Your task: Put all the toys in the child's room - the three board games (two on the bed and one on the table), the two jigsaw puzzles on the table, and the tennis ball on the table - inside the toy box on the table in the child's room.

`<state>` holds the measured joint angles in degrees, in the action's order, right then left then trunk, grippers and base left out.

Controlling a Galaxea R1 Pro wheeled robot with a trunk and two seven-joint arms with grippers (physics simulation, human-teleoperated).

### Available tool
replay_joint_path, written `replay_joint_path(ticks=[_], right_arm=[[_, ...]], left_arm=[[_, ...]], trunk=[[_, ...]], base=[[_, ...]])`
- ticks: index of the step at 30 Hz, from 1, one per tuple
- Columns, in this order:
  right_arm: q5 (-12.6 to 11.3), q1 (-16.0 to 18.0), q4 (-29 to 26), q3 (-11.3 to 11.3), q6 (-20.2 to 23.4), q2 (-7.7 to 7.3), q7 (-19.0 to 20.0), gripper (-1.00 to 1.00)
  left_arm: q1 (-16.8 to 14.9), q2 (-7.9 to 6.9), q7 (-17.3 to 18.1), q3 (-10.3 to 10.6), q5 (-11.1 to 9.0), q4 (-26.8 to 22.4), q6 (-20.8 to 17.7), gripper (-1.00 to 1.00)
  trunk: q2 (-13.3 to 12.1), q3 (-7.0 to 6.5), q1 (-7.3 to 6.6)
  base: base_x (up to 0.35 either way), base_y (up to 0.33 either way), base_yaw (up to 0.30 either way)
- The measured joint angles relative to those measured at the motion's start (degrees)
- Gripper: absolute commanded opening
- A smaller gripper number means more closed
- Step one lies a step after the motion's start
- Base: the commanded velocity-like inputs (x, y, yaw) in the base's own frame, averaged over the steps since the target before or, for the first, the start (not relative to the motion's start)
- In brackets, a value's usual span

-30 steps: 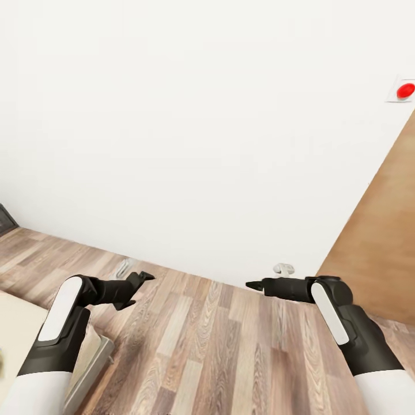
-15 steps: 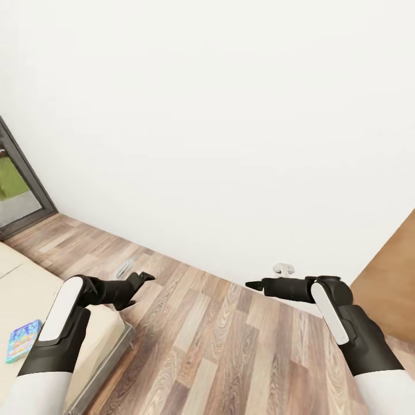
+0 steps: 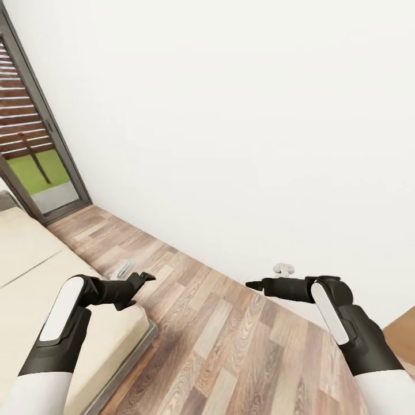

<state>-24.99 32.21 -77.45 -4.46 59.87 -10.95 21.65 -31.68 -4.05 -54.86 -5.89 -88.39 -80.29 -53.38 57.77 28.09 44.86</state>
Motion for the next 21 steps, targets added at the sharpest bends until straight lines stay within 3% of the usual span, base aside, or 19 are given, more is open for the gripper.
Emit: replay_joint_path(ticks=[15,21], right_arm=[[0.03,0.0,-0.01,0.0,0.0,0.0,0.0,1.0],[0.05,0.01,-0.03,0.0,0.01,0.0,-0.01,1.0]], left_arm=[[0.0,0.0,-0.07,0.05,0.01,0.03,-0.07,1.0],[0.01,0.0,-0.08,-0.01,-0.02,0.06,-0.07,1.0]], trunk=[[0.0,0.0,0.0],[0.0,0.0,0.01]], base=[[0.279,0.158,0.296],[0.143,0.07,0.296]])
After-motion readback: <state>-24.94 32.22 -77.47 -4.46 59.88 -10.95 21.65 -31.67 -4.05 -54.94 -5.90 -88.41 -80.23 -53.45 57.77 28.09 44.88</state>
